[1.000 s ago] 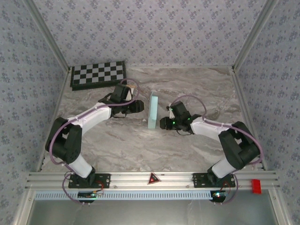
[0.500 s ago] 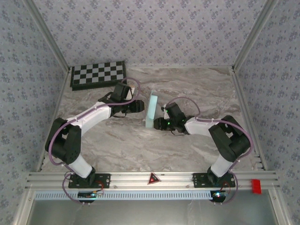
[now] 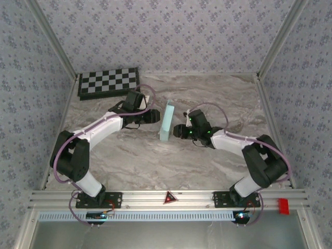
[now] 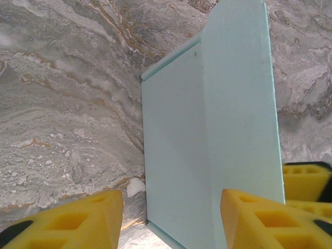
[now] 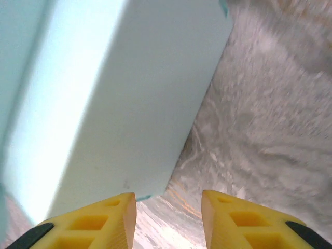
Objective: Fold the paper box
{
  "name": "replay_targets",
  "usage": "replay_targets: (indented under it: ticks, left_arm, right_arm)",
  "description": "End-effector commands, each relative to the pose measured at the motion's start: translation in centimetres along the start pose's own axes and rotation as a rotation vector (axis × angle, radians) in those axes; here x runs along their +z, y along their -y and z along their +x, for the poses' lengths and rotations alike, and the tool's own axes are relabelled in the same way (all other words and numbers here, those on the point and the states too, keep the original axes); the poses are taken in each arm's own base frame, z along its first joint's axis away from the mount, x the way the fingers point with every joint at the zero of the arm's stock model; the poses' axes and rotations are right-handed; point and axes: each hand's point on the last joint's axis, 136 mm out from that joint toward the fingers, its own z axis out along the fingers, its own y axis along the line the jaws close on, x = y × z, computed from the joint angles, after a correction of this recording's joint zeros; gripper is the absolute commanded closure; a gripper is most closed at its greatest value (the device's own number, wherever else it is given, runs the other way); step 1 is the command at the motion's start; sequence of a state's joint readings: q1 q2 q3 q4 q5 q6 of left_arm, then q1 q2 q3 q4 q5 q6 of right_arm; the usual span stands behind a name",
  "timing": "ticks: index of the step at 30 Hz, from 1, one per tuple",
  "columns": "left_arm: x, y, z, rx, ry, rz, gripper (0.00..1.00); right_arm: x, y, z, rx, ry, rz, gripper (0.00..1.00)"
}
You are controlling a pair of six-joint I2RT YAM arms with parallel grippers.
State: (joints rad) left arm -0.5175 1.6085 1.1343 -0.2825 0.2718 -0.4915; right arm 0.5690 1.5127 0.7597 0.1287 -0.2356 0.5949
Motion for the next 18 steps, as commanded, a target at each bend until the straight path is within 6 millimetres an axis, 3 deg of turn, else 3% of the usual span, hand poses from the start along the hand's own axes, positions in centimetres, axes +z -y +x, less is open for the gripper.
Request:
replay_targets:
  ticks: [1, 5, 10, 18]
  left_arm:
    - [-1.0, 1.1, -1.2, 0.033, 0.028, 0.013, 0.48]
    - [-1.0, 1.1, -1.1, 0.036, 0.026, 0.013, 0.48]
    - [-1.1, 1.0, -1.1, 0.04, 0.024, 0.01, 0.48]
    - [-1.0, 0.9, -1.0, 0.039, 0.024, 0.009, 0.48]
  right_arm:
    - [-1.4, -0.5, -2.2, 0.021, 0.047, -0.039, 0.59]
    - [-1.4, -2.2, -4.7, 0.033, 0.061, -0.133, 0.48]
    - [-0.4, -3.5, -6.6, 0.03, 0.055, -0.187, 0.44]
    - [2.0, -2.6, -6.9, 0.115, 0.039, -0.15, 0.43]
